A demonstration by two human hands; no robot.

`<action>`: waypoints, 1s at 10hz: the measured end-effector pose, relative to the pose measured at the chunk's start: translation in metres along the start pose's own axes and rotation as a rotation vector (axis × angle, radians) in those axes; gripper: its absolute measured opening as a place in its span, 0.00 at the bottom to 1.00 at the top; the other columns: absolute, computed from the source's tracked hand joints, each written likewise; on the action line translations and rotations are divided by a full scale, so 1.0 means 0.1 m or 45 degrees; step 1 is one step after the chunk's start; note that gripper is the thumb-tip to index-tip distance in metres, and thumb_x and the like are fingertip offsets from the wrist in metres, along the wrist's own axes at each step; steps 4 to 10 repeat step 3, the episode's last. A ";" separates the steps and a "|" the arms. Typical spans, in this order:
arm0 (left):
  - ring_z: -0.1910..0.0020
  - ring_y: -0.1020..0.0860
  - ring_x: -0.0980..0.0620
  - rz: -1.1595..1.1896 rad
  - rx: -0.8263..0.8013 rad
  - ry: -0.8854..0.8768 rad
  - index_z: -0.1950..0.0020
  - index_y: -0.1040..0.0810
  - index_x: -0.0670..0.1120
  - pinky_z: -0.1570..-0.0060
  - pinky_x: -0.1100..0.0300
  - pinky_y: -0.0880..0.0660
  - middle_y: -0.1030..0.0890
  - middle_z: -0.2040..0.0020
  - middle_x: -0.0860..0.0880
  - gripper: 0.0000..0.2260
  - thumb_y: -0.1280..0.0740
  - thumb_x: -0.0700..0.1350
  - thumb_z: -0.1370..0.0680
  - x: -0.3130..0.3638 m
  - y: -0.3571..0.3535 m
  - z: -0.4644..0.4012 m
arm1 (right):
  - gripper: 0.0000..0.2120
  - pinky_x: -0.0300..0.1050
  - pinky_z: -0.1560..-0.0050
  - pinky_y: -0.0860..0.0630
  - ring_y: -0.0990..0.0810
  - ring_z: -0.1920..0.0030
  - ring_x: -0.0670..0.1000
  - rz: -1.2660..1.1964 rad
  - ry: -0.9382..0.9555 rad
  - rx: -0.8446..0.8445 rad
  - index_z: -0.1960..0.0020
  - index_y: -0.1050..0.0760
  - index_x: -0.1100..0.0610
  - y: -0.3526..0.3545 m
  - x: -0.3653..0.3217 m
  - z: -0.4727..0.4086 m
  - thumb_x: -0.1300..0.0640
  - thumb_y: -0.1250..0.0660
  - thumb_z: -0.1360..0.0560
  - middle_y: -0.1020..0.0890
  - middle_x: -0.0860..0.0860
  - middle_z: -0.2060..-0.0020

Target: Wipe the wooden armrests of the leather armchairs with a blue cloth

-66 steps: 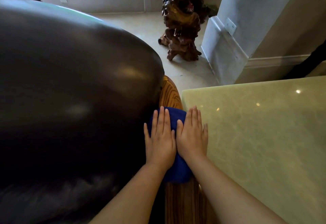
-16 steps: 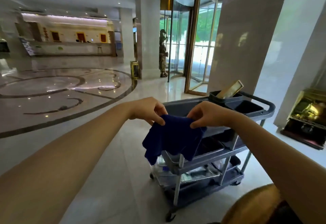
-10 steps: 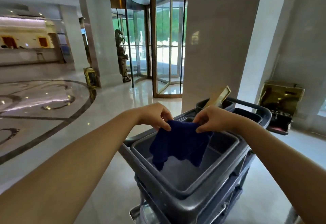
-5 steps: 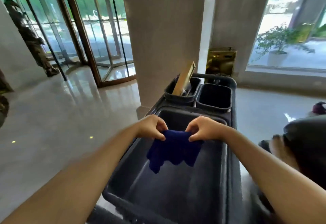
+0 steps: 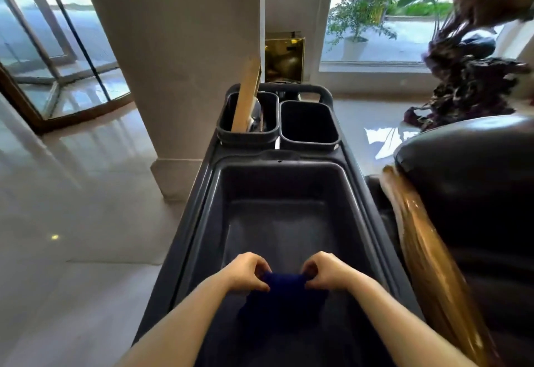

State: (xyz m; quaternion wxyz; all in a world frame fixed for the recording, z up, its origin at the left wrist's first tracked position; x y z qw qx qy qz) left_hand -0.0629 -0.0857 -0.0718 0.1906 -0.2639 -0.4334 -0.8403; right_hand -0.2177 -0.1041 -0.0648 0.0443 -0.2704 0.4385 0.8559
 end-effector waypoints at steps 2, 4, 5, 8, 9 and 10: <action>0.55 0.23 0.58 0.013 -0.086 0.048 0.49 0.21 0.50 0.55 0.67 0.27 0.21 0.53 0.53 0.11 0.28 0.44 0.31 -0.24 -0.18 -0.20 | 0.12 0.37 0.56 0.26 0.20 0.55 0.47 -0.063 -0.077 0.097 0.50 0.20 0.57 -0.09 0.25 -0.19 0.62 0.30 0.34 0.16 0.54 0.54; 0.56 0.23 0.58 0.006 -0.093 0.062 0.50 0.21 0.49 0.56 0.68 0.27 0.21 0.54 0.54 0.11 0.28 0.44 0.31 -0.19 -0.10 -0.16 | 0.13 0.36 0.54 0.26 0.19 0.52 0.49 -0.067 -0.123 0.113 0.50 0.20 0.59 -0.05 0.29 -0.15 0.65 0.34 0.34 0.15 0.55 0.53; 0.56 0.23 0.58 0.006 -0.093 0.062 0.50 0.21 0.49 0.56 0.68 0.27 0.21 0.54 0.54 0.11 0.28 0.44 0.31 -0.19 -0.10 -0.16 | 0.13 0.36 0.54 0.26 0.19 0.52 0.49 -0.067 -0.123 0.113 0.50 0.20 0.59 -0.05 0.29 -0.15 0.65 0.34 0.34 0.15 0.55 0.53; 0.56 0.23 0.58 0.006 -0.093 0.062 0.50 0.21 0.49 0.56 0.68 0.27 0.21 0.54 0.54 0.11 0.28 0.44 0.31 -0.19 -0.10 -0.16 | 0.13 0.36 0.54 0.26 0.19 0.52 0.49 -0.067 -0.123 0.113 0.50 0.20 0.59 -0.05 0.29 -0.15 0.65 0.34 0.34 0.15 0.55 0.53; 0.56 0.23 0.58 0.006 -0.093 0.062 0.50 0.21 0.49 0.56 0.68 0.27 0.21 0.54 0.54 0.11 0.28 0.44 0.31 -0.19 -0.10 -0.16 | 0.13 0.36 0.54 0.26 0.19 0.52 0.49 -0.067 -0.123 0.113 0.50 0.20 0.59 -0.05 0.29 -0.15 0.65 0.34 0.34 0.15 0.55 0.53; 0.56 0.23 0.58 0.006 -0.093 0.062 0.50 0.21 0.49 0.56 0.68 0.27 0.21 0.54 0.54 0.11 0.28 0.44 0.31 -0.19 -0.10 -0.16 | 0.13 0.36 0.54 0.26 0.19 0.52 0.49 -0.067 -0.123 0.113 0.50 0.20 0.59 -0.05 0.29 -0.15 0.65 0.34 0.34 0.15 0.55 0.53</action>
Point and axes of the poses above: each hand's wrist, its own z-axis away from the middle knuckle, its own y-axis out of the back of the hand, x = y × z, the point moved 9 cm from there along -z, towards the middle knuckle
